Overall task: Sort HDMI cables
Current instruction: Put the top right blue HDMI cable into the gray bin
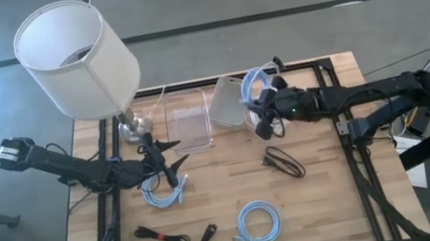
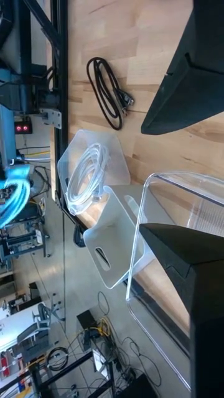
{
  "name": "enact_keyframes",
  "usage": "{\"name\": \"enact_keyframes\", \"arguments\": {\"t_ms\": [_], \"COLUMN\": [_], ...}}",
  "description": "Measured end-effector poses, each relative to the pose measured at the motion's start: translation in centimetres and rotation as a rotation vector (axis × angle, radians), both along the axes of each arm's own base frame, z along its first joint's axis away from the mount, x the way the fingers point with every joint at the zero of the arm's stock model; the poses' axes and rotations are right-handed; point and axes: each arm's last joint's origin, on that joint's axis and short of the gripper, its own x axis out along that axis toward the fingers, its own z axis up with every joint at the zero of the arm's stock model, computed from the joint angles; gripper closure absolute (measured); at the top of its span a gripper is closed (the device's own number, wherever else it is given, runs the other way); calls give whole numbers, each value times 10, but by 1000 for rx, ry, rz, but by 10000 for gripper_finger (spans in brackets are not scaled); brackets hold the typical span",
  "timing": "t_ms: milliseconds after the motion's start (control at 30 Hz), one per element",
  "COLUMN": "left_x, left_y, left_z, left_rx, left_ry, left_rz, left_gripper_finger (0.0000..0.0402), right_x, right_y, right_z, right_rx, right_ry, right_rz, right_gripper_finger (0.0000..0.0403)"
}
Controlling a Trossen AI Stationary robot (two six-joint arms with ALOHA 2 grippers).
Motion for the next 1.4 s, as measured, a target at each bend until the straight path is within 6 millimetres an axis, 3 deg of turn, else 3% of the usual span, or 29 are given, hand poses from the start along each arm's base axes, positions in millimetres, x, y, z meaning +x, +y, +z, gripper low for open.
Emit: {"name": "enact_keyframes", "arguments": {"t_ms": [200,700,1133,1400], "left_x": [0,0,0,0], "left_y": [0,0,0,0], "left_z": [-1,-1,-1,-1], "left_rx": [3,-3,-7,-8], "left_ry": [8,7,5,3], "left_rz": [-1,1,2,2], "left_gripper_finger": [152,152,152,152], "right_x": [21,76,89,93], "right_y": [-16,-46,-64,-70], "right_z": [-10,-78,-139,-152], "right_rx": [-40,-96,-69,-67], "right_ry": [-99,-52,115,112], "right_rz": [-39,-75,-108,-123], "right_gripper_finger": [337,337,334,300]}}
